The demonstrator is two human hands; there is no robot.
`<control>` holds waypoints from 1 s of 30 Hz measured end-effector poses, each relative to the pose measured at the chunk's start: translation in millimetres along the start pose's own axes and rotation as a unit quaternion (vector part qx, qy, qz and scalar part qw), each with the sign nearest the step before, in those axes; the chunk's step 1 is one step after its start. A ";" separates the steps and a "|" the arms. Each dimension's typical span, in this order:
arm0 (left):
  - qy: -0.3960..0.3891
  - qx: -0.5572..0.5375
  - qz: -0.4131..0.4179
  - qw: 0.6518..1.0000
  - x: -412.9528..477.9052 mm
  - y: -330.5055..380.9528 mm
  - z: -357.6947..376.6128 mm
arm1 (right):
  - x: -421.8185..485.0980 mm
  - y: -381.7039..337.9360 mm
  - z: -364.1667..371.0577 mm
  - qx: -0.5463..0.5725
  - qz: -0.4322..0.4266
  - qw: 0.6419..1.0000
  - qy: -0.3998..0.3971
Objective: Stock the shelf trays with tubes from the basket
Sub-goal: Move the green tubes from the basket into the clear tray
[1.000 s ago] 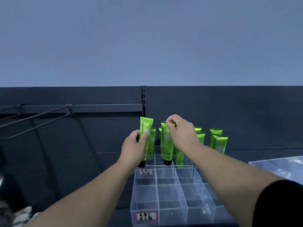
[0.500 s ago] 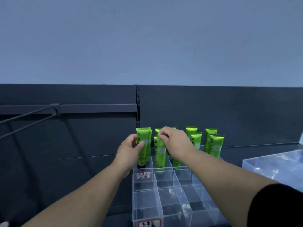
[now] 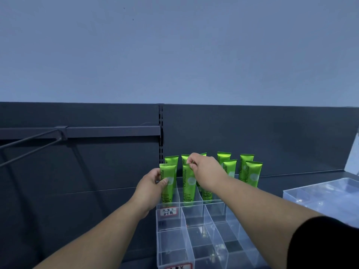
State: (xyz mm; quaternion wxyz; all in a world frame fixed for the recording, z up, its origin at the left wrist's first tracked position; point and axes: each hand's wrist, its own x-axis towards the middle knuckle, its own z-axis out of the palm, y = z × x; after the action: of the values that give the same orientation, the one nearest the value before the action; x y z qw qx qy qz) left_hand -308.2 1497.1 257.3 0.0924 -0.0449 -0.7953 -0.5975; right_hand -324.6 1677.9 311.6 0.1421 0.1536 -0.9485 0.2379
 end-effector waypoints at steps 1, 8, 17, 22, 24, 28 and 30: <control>0.002 -0.002 0.001 1.000 -0.2 -0.4 0.1 | 0.1 -0.3 0.3 0.001 0.000 1.000 0.002; 0.003 0.000 0.002 1.000 -2.5 1.0 1.0 | -1.1 -1.5 -0.5 -0.020 -0.003 1.000 0.003; 0.020 0.016 0.008 1.000 -5.4 3.2 4.5 | -5.5 -4.0 -2.7 -0.017 0.000 1.000 0.016; 0.043 0.041 0.024 0.998 -5.4 4.5 4.1 | -9.4 -3.1 -6.2 -0.016 0.002 0.999 0.034; 0.058 0.028 0.031 0.997 -7.4 7.8 4.7 | -11.8 -2.0 -7.7 -0.019 0.001 0.999 0.046; 0.110 0.076 0.071 0.988 -16.0 20.9 7.7 | -20.6 1.5 -14.5 -0.022 0.002 0.997 0.079; 0.135 0.129 0.101 0.977 -22.0 29.5 11.6 | -27.6 4.7 -19.5 -0.026 0.011 0.995 0.091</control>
State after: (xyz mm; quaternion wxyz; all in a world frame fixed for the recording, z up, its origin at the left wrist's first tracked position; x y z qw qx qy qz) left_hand -282.4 1517.4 277.5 0.2632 -0.0316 -0.8373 -0.4782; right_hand -297.3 1697.6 316.7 0.2296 0.1176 -0.9389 0.2280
